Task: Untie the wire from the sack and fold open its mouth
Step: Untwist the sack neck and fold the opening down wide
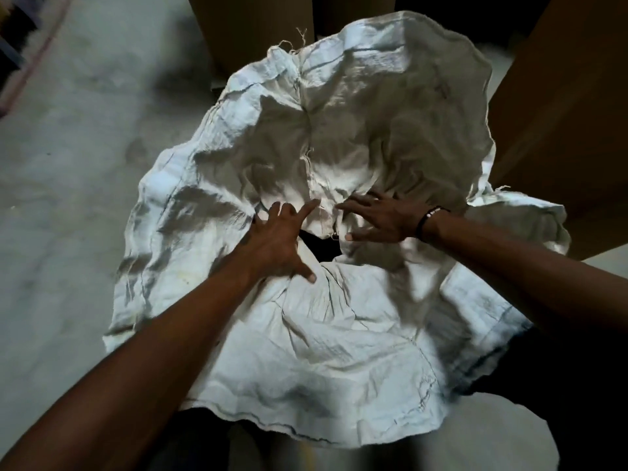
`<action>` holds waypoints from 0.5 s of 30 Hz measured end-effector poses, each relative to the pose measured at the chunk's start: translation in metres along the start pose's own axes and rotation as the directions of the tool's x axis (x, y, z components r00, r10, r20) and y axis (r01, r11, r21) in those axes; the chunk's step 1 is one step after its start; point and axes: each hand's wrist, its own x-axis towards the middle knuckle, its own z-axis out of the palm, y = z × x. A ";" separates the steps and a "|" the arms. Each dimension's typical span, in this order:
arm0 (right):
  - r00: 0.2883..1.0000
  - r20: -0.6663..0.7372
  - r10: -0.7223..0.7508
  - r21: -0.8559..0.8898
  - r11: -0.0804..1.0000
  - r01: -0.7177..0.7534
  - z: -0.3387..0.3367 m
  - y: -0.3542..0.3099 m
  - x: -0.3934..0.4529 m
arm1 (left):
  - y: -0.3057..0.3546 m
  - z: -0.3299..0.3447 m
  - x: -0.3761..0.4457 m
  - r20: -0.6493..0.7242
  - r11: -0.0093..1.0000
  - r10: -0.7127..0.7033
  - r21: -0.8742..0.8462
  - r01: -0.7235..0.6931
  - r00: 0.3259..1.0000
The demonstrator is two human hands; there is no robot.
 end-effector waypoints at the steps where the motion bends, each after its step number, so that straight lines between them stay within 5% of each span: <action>1: 1.000 0.001 0.029 0.037 0.999 -0.029 0.001 0.000 0.003 | -0.005 0.005 -0.005 0.053 1.000 0.003 0.015 -0.004 0.999; 5: 0.996 -0.006 0.085 0.256 0.963 -0.081 -0.011 0.005 0.004 | -0.039 0.016 -0.012 0.242 0.978 0.058 0.181 -0.104 0.969; 9: 0.989 0.024 0.144 0.174 0.974 -0.146 -0.023 -0.004 -0.002 | -0.063 0.016 -0.011 0.374 0.979 0.108 0.123 -0.164 0.921; 15: 0.992 -0.055 0.113 0.112 0.988 -0.106 -0.024 -0.007 -0.018 | -0.041 -0.015 -0.026 0.133 0.959 0.259 -0.153 -0.239 0.957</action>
